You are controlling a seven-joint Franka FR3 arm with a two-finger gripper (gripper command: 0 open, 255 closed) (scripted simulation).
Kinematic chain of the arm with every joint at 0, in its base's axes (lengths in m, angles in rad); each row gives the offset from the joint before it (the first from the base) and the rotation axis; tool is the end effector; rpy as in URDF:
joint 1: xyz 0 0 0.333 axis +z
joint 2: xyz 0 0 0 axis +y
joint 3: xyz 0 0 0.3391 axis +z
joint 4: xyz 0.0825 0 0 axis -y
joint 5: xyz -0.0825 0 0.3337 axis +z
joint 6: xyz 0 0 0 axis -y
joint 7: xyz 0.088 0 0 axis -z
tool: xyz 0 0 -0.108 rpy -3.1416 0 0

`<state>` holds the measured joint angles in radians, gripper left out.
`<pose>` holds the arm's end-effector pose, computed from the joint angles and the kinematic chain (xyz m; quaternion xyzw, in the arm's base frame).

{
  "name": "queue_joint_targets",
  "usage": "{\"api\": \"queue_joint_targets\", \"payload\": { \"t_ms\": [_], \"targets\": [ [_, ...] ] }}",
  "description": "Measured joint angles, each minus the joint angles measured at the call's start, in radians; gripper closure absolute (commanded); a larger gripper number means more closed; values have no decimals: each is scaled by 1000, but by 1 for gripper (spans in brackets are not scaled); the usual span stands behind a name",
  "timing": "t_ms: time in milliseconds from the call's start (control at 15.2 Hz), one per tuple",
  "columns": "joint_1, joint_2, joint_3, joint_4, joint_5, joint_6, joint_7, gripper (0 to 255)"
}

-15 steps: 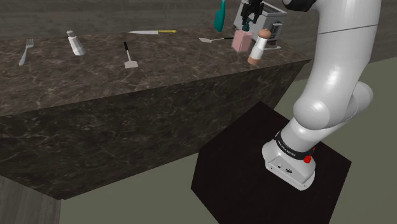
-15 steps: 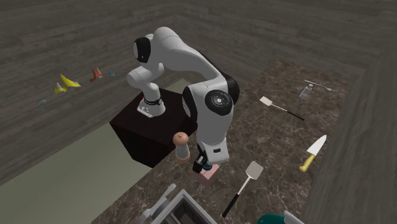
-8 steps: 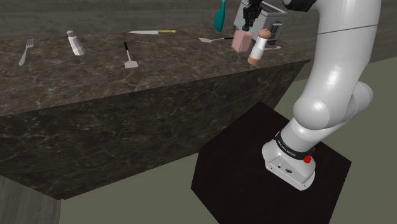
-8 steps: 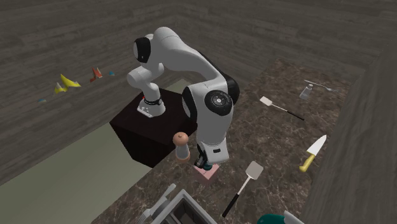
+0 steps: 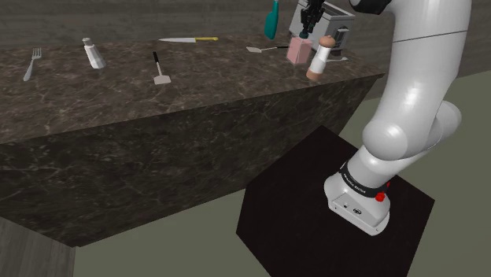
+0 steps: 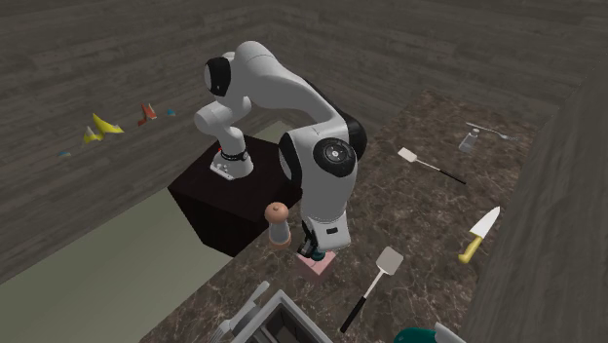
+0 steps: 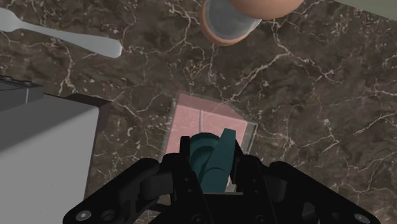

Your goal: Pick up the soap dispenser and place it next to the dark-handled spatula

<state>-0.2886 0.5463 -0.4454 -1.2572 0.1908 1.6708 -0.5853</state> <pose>0.5469 -0.3685 0.4873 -0.9969 0.0638 0.0448 0.0100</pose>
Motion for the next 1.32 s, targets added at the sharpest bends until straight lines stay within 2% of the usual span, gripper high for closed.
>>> {"api": "queue_joint_targets", "payload": {
  "t_ms": [462, 1056, 1188, 1320],
  "targets": [
    [-14, 7, -1, 93, 1, -85, 2, 255],
    [-53, 50, 2, 287, 15, -234, 6, 255],
    [-23, 21, 3, 248, 6, -223, 28, 255],
    [29, -34, 4, 161, -12, -190, 62, 255]
  ]
}}
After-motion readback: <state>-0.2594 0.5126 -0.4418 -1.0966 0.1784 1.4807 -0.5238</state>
